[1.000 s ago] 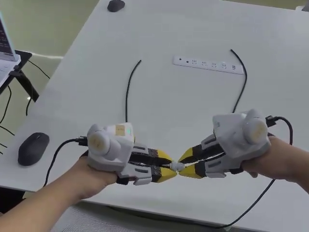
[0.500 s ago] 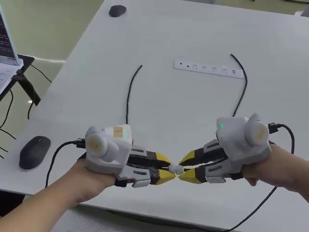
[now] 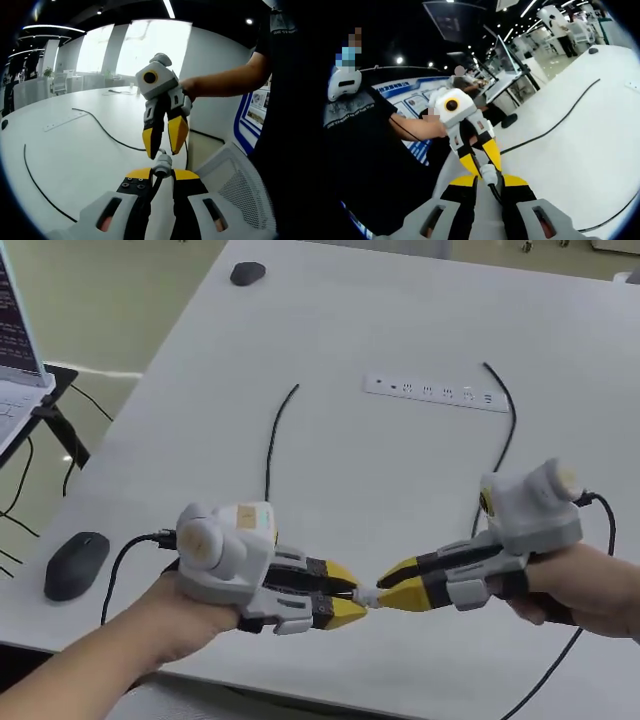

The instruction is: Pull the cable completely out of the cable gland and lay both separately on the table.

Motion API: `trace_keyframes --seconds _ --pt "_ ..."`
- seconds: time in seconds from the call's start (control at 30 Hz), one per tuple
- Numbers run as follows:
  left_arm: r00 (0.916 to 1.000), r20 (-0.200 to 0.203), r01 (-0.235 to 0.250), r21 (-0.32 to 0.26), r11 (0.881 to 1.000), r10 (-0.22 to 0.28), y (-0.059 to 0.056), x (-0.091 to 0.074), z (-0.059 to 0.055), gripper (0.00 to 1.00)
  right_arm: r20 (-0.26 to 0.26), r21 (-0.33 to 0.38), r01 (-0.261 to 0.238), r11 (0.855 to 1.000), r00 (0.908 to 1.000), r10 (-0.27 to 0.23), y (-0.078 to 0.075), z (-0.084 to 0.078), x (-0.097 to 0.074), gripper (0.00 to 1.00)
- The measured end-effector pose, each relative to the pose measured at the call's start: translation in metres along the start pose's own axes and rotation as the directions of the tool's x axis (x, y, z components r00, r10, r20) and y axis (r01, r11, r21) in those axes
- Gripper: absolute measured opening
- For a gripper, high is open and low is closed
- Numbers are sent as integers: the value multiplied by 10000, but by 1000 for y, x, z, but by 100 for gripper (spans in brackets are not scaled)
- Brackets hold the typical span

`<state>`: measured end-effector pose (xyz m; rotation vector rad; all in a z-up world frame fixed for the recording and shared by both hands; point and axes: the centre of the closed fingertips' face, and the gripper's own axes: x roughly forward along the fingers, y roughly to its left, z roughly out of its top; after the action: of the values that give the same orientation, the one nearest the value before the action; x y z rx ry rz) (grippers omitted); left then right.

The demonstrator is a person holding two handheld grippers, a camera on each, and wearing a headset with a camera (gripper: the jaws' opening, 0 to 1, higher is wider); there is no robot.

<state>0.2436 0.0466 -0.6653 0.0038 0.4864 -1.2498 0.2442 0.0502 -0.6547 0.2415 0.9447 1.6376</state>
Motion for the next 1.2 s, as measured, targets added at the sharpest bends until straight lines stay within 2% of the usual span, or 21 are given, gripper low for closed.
trace_keyframes --seconds 0.17,0.3,0.57,0.67,0.77,0.87,0.97,1.0,1.03,1.1,1.13,1.17,1.2 --pt "10000 1 -21 -140 9999 21 1 -2 0 15 -81 95 -55 9999 10000 55 0 -3 3 11" --pt "10000 6 -1 -193 9998 1 0 -2 0 15 -155 179 -344 9992 9993 347 7 -6 7 11" --pt "9999 -98 103 -216 9997 -105 -2 -1 -1 14 -162 57 -348 9994 9993 348 7 -7 10 9" --pt "9999 -92 69 -384 9992 -73 -1 -1 -2 14 -338 -656 -91 9978 9994 69 7 -7 10 7" --pt "9999 -98 91 -443 9990 -95 0 -1 -1 14 -519 -1585 213 9871 9982 -299 7 -6 10 7" --pt "9999 -76 118 -605 9981 -123 1 -1 -1 14 -649 -2160 440 9754 9961 -593 8 -5 10 6" --pt "9999 -72 131 -899 9959 -138 0 -1 -1 14 -813 -3099 719 9480 9915 -1018 6 -6 9 6" --pt "9999 -76 134 -933 9955 -142 0 -1 -1 14 -919 -3457 832 9346 9883 -1219 6 -7 9 6" --pt "9998 -99 159 -998 9949 -170 -1 -1 -2 14 -955 -3602 882 9287 9868 -1307 6 -8 9 6" --pt "9997 -123 185 -1120 9935 -200 -2 0 -3 14 -1054 -4470 1105 8877 9789 -1750 7 -9 10 7" --pt "9997 -126 200 -1153 9931 -216 -2 0 -3 14 -1127 -4972 1220 8590 9726 -2034 6 -10 10 7" --pt "9997 -121 200 -1185 9928 -216 -2 0 -4 14 -1134 -5228 1310 8423 9687 -2210 3 -11 9 7" --pt "9997 -109 194 -1225 9923 -209 -1 0 -4 14 -1113 -5570 1450 8177 9627 -2466 3 -11 9 7"
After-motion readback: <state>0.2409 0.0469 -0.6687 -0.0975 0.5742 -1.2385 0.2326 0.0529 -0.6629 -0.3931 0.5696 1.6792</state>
